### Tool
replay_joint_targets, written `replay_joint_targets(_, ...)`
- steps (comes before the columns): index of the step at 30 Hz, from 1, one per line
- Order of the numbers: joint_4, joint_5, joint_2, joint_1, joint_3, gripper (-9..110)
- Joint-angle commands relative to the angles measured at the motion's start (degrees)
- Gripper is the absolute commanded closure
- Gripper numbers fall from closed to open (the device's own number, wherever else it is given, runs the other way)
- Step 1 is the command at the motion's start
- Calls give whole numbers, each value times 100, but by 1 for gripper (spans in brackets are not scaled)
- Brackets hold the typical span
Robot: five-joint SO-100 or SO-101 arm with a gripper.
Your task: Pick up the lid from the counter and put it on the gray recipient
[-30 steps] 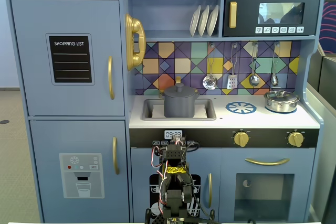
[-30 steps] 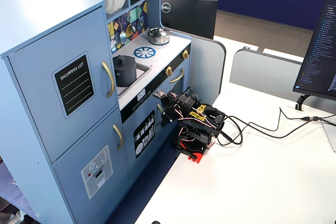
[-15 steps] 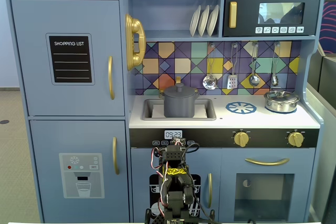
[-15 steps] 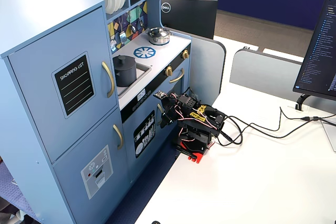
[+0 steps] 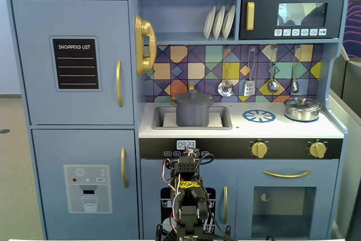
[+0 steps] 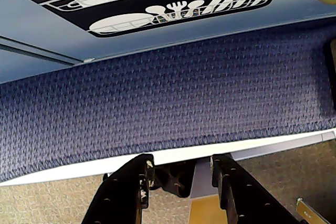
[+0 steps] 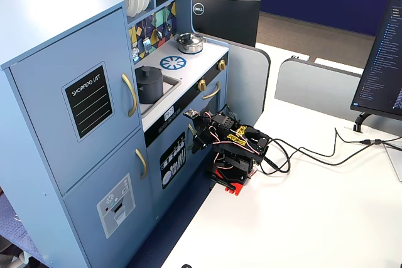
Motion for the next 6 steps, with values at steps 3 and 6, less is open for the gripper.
replay_joint_targets(3,958,229,-44,44,18,96)
replay_joint_targets(6,958,229,-44,44,18,96)
